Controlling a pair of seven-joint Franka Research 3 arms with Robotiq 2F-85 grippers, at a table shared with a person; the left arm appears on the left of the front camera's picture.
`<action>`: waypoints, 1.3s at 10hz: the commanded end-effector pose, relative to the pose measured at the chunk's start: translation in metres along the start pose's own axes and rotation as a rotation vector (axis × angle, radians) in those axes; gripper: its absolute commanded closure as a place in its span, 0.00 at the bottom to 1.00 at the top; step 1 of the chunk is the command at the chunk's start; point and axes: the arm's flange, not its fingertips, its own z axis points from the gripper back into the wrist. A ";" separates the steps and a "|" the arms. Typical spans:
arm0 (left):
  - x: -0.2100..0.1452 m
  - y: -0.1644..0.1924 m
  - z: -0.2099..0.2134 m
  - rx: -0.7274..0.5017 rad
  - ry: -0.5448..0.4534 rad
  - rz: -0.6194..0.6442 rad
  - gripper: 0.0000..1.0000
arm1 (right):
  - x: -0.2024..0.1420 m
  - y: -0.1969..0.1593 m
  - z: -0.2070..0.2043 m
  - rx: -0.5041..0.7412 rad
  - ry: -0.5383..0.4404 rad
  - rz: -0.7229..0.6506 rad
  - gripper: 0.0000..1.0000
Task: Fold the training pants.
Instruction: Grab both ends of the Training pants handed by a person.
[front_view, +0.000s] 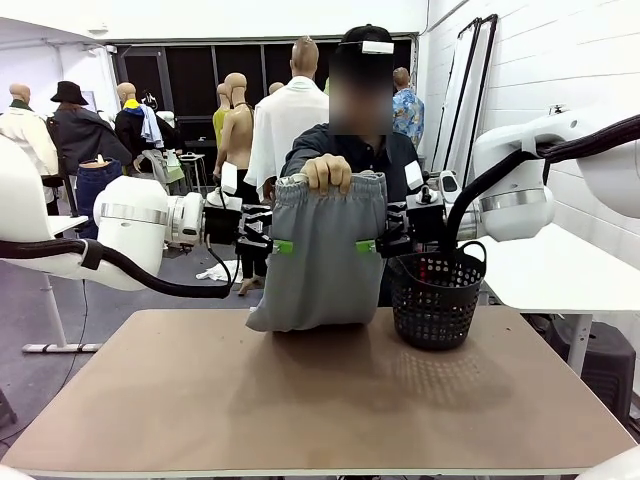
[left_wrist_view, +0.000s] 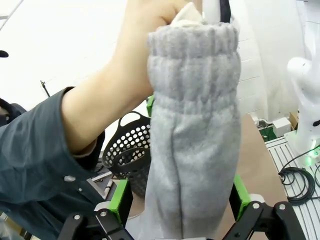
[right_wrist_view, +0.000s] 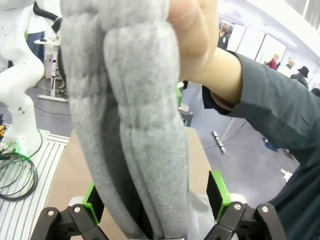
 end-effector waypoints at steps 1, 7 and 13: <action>0.003 0.003 -0.006 -0.019 -0.032 -0.023 0.00 | 0.003 -0.005 -0.005 -0.010 -0.049 0.024 0.00; 0.005 0.015 -0.023 -0.031 -0.080 0.034 0.00 | 0.004 -0.009 -0.014 0.031 -0.103 0.006 0.00; 0.003 0.021 -0.039 -0.053 -0.128 0.051 0.06 | 0.004 -0.015 -0.011 0.056 -0.155 -0.016 0.00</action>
